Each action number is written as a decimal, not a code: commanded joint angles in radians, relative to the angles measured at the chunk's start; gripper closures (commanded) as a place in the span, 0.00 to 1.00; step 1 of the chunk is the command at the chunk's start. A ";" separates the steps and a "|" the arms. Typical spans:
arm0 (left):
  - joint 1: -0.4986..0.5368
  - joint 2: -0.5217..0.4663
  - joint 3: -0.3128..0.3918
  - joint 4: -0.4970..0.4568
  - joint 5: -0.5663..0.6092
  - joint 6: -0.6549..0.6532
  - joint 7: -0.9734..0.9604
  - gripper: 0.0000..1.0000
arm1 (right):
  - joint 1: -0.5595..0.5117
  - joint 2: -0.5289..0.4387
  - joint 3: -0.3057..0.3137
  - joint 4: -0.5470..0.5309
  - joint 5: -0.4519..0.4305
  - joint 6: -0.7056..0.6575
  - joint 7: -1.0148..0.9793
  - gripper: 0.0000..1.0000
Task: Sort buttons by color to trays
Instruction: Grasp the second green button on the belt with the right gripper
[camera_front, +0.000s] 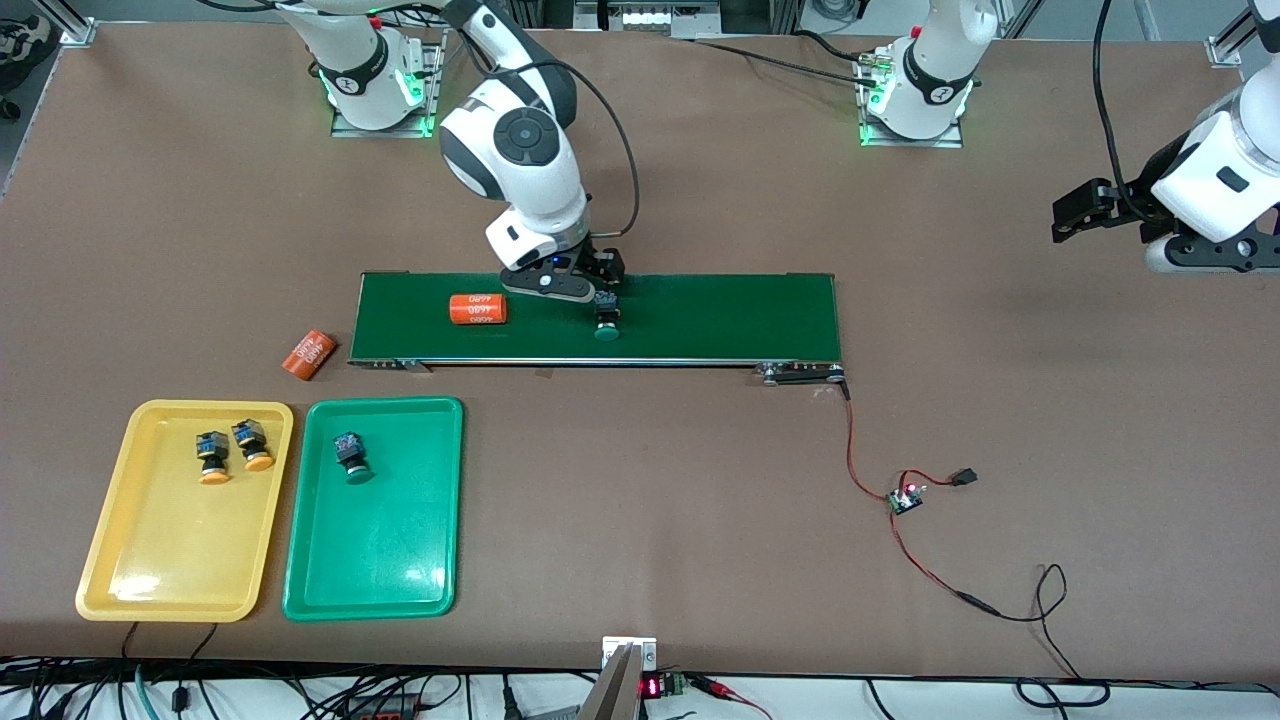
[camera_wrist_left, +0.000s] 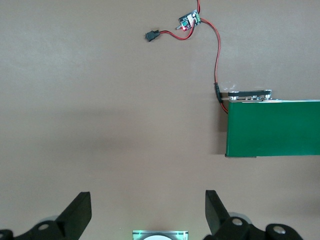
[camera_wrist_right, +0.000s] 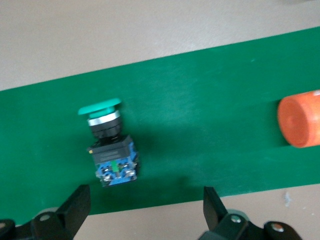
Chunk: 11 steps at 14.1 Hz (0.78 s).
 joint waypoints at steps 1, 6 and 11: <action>0.000 -0.005 -0.005 0.013 0.024 -0.018 0.002 0.00 | 0.031 0.029 -0.019 0.029 -0.021 -0.006 0.024 0.00; 0.000 -0.005 -0.005 0.013 0.024 -0.021 0.005 0.00 | 0.041 0.088 -0.023 0.029 -0.099 -0.003 0.033 0.11; 0.000 -0.005 -0.008 0.014 0.024 -0.024 0.002 0.00 | 0.032 0.077 -0.052 0.037 -0.118 -0.008 0.009 0.98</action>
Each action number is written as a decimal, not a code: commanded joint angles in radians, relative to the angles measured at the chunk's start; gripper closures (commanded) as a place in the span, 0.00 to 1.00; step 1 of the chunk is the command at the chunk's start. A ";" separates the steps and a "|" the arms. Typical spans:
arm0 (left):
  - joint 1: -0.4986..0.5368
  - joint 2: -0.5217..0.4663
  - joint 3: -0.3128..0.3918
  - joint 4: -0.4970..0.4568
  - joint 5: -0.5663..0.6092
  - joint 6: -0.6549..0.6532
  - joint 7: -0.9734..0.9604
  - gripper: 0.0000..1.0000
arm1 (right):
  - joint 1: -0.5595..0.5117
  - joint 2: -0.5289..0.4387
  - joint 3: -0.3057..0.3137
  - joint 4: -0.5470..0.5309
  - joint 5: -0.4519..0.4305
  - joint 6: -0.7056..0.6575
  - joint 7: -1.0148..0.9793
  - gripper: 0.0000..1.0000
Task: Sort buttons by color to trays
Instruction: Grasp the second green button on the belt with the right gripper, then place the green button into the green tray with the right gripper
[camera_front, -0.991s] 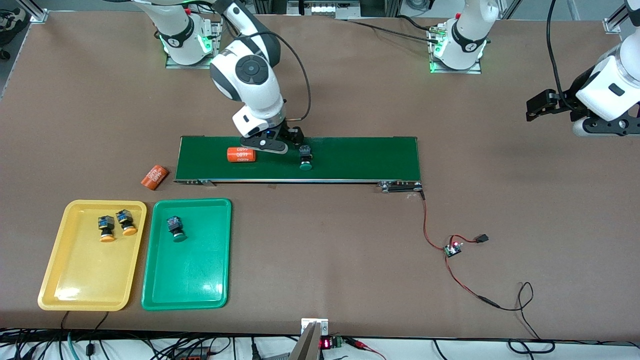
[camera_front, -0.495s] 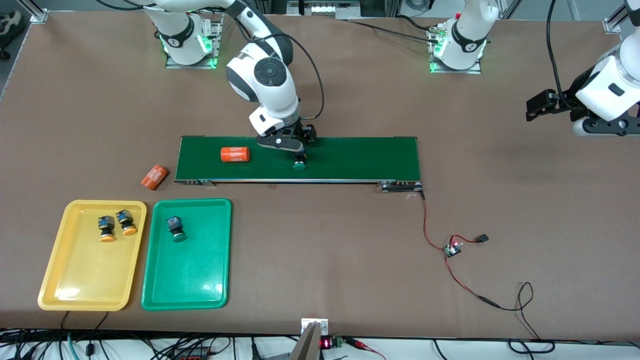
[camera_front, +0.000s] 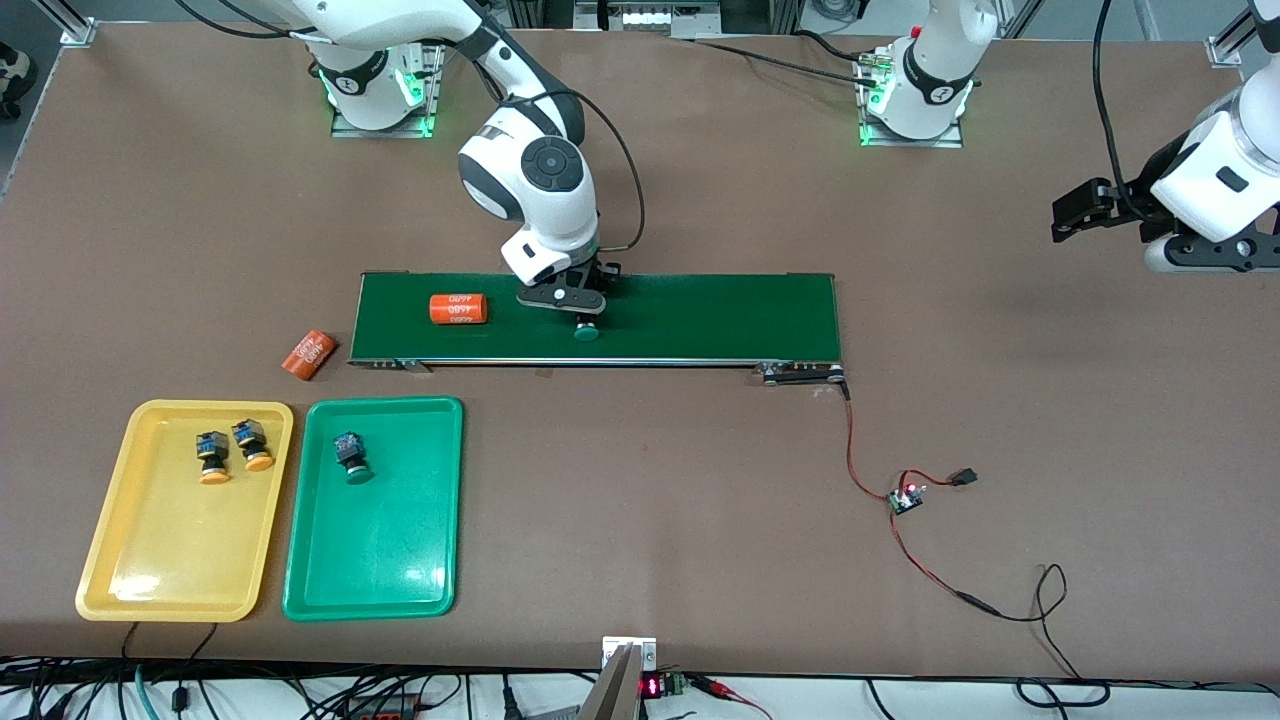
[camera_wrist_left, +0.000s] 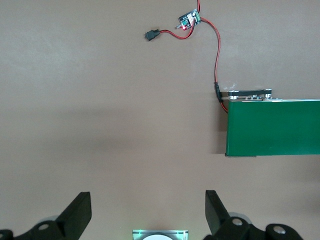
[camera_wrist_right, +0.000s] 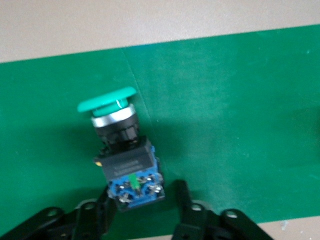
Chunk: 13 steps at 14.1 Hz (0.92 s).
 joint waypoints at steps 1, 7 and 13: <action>0.000 -0.005 -0.007 0.013 0.024 -0.021 0.002 0.00 | 0.002 -0.019 -0.037 0.033 -0.013 -0.020 -0.004 1.00; -0.002 -0.005 -0.007 0.013 0.024 -0.023 -0.002 0.00 | -0.097 -0.019 -0.125 0.201 0.029 -0.154 -0.231 1.00; -0.005 -0.005 -0.012 0.013 0.024 -0.021 -0.002 0.00 | -0.167 0.094 -0.269 0.305 0.190 -0.140 -0.651 0.98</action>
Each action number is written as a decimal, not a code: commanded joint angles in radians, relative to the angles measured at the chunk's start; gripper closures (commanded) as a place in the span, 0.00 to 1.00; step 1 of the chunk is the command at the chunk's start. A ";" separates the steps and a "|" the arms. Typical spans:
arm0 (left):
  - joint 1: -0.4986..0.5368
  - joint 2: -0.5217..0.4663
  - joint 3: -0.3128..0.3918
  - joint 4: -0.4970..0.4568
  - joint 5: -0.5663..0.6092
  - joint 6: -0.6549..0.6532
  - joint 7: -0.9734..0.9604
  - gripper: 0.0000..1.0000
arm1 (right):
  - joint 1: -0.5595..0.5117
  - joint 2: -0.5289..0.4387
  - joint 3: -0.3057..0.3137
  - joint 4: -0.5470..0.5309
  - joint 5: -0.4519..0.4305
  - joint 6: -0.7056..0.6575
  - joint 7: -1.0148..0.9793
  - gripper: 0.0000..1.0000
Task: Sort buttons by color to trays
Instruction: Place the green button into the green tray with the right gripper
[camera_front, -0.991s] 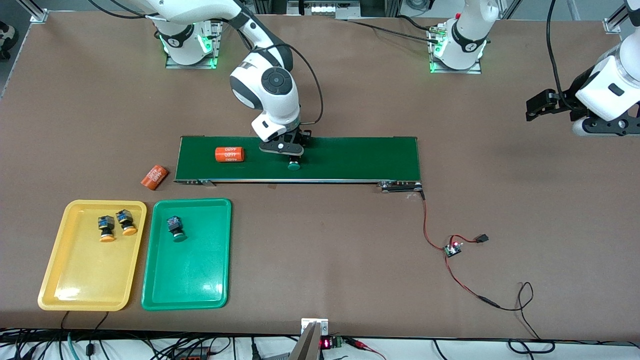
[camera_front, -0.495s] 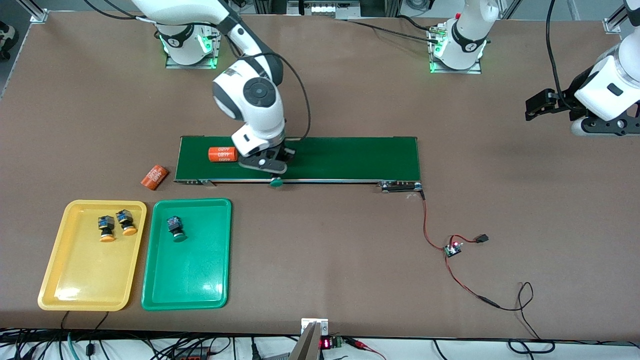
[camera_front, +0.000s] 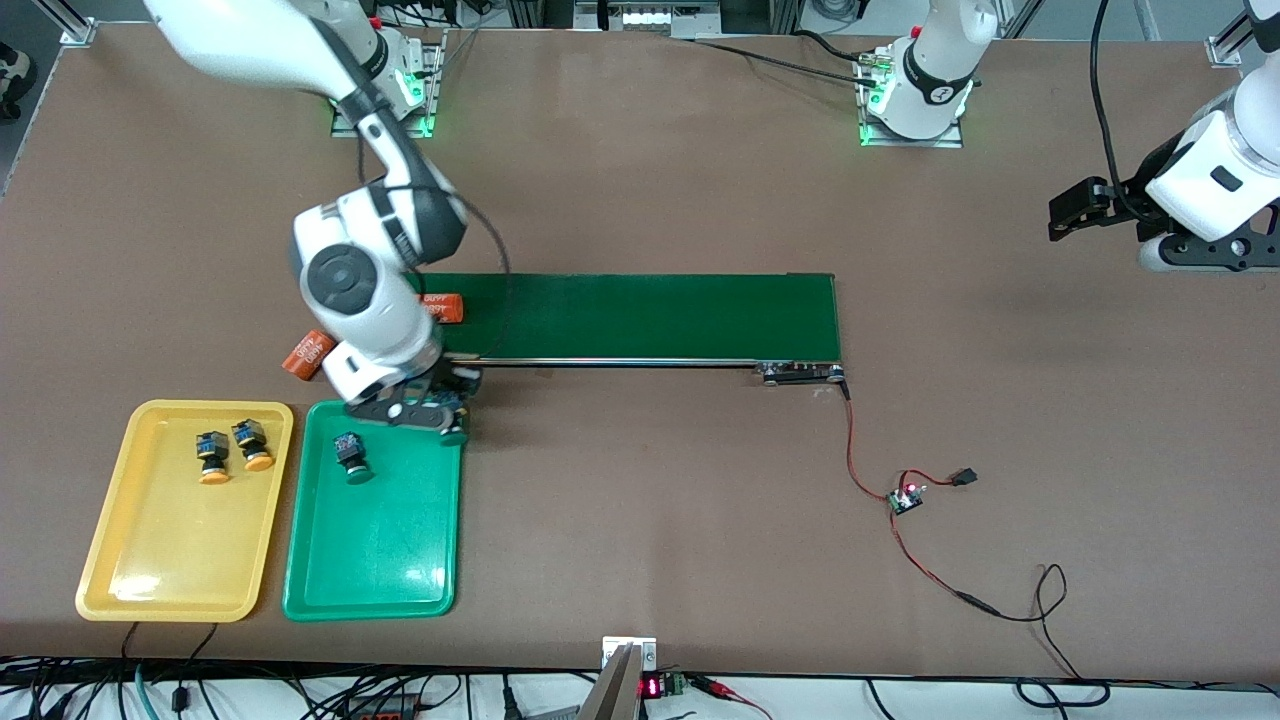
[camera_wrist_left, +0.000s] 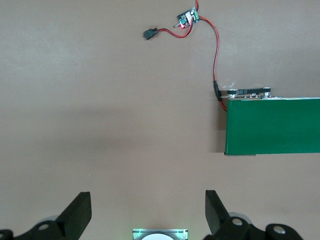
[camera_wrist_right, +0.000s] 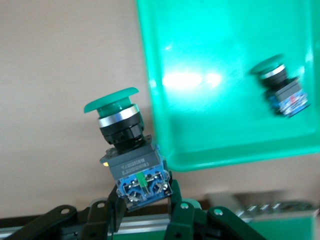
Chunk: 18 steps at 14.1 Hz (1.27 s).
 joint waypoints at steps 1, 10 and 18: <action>-0.004 -0.005 -0.006 0.013 0.024 -0.017 -0.002 0.00 | -0.005 0.084 -0.028 0.061 0.015 0.023 -0.084 0.97; -0.004 -0.005 -0.007 0.013 0.024 -0.019 -0.003 0.00 | -0.059 0.184 -0.082 0.074 0.007 0.145 -0.235 0.85; -0.004 -0.005 -0.009 0.013 0.024 -0.020 -0.003 0.00 | -0.068 0.137 -0.082 0.072 0.023 0.154 -0.246 0.00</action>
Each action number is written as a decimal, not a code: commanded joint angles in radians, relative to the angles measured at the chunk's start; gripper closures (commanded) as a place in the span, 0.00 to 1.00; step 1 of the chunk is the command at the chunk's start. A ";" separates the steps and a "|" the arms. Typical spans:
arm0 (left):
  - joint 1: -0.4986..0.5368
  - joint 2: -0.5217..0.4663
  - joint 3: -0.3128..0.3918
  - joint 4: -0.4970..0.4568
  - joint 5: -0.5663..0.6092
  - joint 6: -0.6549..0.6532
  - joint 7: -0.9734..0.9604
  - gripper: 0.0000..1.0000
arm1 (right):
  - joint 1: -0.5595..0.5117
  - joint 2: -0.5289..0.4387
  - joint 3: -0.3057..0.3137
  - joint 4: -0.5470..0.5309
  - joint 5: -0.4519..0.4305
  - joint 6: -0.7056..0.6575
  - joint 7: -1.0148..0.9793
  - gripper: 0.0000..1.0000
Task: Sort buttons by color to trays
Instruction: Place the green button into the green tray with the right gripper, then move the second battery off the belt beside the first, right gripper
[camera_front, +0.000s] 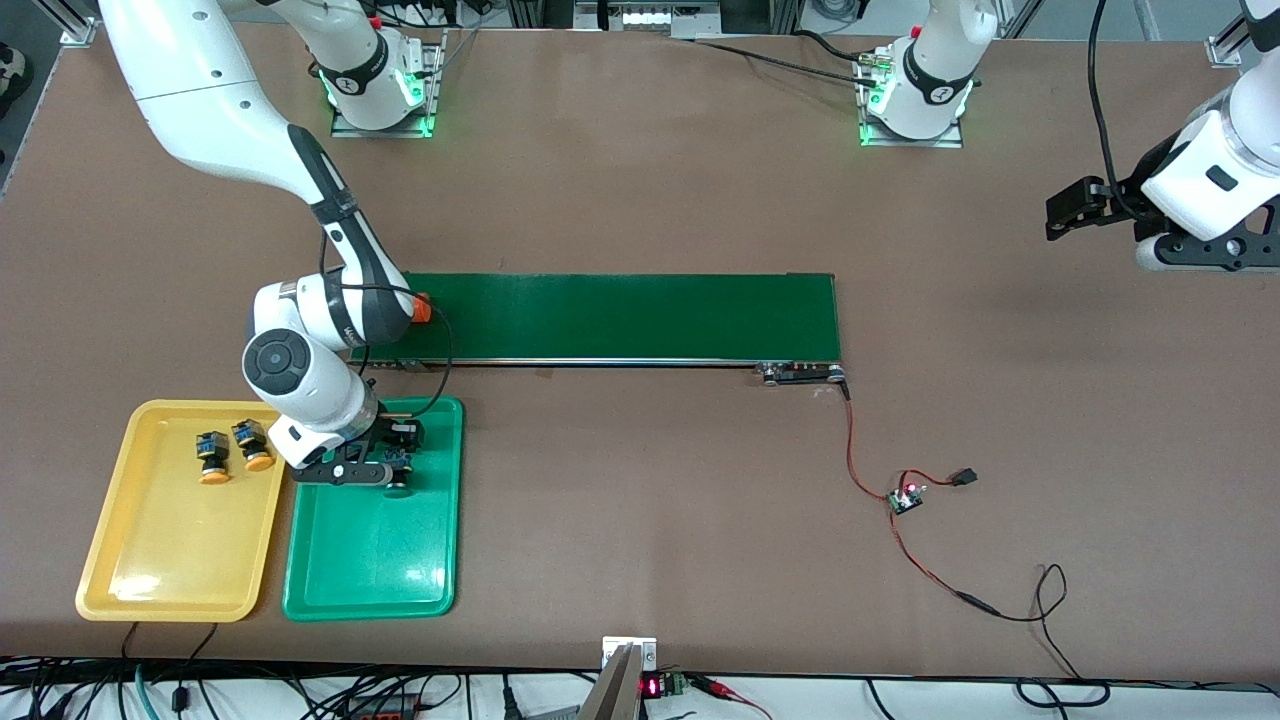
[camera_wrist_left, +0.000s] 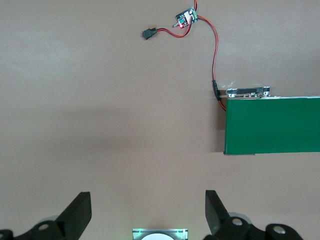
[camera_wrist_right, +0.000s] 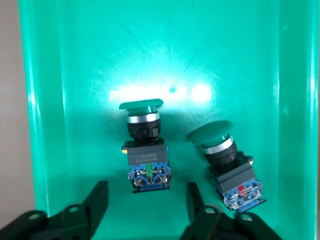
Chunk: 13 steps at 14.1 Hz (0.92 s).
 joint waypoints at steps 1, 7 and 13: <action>-0.004 -0.005 -0.005 0.013 0.024 -0.019 -0.008 0.00 | -0.007 -0.066 0.005 -0.001 0.021 -0.045 -0.028 0.00; -0.010 -0.005 -0.007 0.013 0.024 -0.029 -0.017 0.00 | -0.054 -0.338 0.013 0.002 0.088 -0.408 -0.171 0.00; -0.008 -0.005 -0.005 0.013 0.025 -0.029 -0.017 0.00 | -0.094 -0.615 0.013 -0.001 0.084 -0.798 -0.209 0.00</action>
